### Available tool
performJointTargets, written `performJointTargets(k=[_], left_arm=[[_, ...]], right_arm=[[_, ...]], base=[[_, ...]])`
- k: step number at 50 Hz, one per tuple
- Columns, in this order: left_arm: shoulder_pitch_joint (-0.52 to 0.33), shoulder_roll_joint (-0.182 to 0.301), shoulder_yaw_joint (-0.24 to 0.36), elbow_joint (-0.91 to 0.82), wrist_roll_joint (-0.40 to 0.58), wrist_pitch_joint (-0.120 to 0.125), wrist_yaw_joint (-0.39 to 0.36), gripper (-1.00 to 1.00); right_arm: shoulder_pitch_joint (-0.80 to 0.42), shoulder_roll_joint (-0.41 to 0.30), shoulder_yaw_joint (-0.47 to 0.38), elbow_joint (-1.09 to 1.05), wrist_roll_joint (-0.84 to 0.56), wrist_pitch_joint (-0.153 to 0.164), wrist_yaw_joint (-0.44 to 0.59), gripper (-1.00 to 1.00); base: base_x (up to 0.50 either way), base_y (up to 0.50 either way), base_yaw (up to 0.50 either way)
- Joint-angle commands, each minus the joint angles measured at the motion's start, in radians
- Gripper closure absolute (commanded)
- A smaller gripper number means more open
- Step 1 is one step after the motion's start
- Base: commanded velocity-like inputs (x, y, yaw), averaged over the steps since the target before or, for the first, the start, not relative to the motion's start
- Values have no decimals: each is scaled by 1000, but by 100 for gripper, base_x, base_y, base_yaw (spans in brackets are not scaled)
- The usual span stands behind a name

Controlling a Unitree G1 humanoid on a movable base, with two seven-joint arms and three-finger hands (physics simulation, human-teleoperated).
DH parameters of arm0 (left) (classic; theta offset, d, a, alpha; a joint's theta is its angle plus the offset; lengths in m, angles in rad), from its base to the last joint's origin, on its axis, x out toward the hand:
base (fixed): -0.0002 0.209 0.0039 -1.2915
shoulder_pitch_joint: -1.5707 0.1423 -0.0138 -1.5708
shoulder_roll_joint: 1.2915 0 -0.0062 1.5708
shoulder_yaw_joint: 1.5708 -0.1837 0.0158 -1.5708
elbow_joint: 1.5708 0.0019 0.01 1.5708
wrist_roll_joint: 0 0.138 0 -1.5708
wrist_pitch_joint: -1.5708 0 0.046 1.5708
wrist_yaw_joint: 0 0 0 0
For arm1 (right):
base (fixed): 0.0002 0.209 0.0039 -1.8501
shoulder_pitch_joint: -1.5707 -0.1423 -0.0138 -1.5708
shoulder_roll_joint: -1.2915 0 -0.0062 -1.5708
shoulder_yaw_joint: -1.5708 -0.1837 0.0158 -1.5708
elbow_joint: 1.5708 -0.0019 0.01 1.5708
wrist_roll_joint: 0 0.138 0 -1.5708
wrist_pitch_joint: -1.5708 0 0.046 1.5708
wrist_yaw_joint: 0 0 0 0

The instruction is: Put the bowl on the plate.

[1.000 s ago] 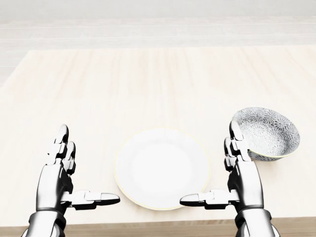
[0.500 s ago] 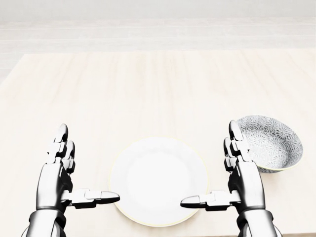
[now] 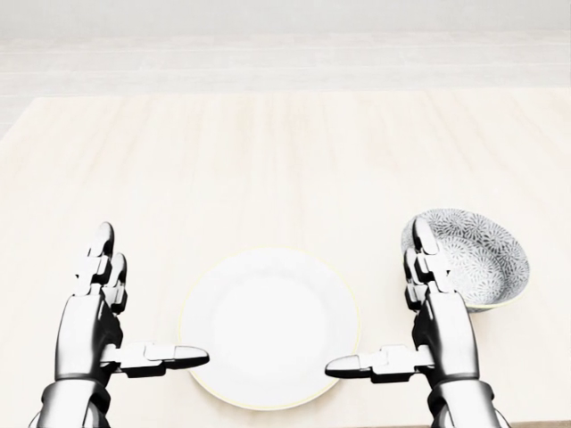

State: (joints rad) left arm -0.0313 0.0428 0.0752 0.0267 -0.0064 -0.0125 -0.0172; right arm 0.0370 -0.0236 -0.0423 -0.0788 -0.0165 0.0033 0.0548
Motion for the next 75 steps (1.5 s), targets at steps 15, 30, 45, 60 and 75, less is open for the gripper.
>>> performJointTargets(k=[15,30,45,60,75], left_arm=[[18,35,35,-77,23,30,-20,-100],[32,61,63,-111,154,11,-26,-100],[57,76,69,-116,343,-75,-27,-100],[81,63,72,-137,397,-75,-37,-100],[59,60,73,-134,419,-75,-33,-100]], right_arm=[[13,-2,5,-54,-51,12,-25,-100],[-63,-56,-71,-167,-152,84,-57,-100],[-141,-99,-98,-230,-327,84,-75,-100],[-241,-142,-82,-140,-560,84,-96,-100],[-345,-165,-12,63,-831,84,-137,-100]], base=[[0,0,0],[0,0,0],[0,0,0],[0,0,0],[0,0,0]])
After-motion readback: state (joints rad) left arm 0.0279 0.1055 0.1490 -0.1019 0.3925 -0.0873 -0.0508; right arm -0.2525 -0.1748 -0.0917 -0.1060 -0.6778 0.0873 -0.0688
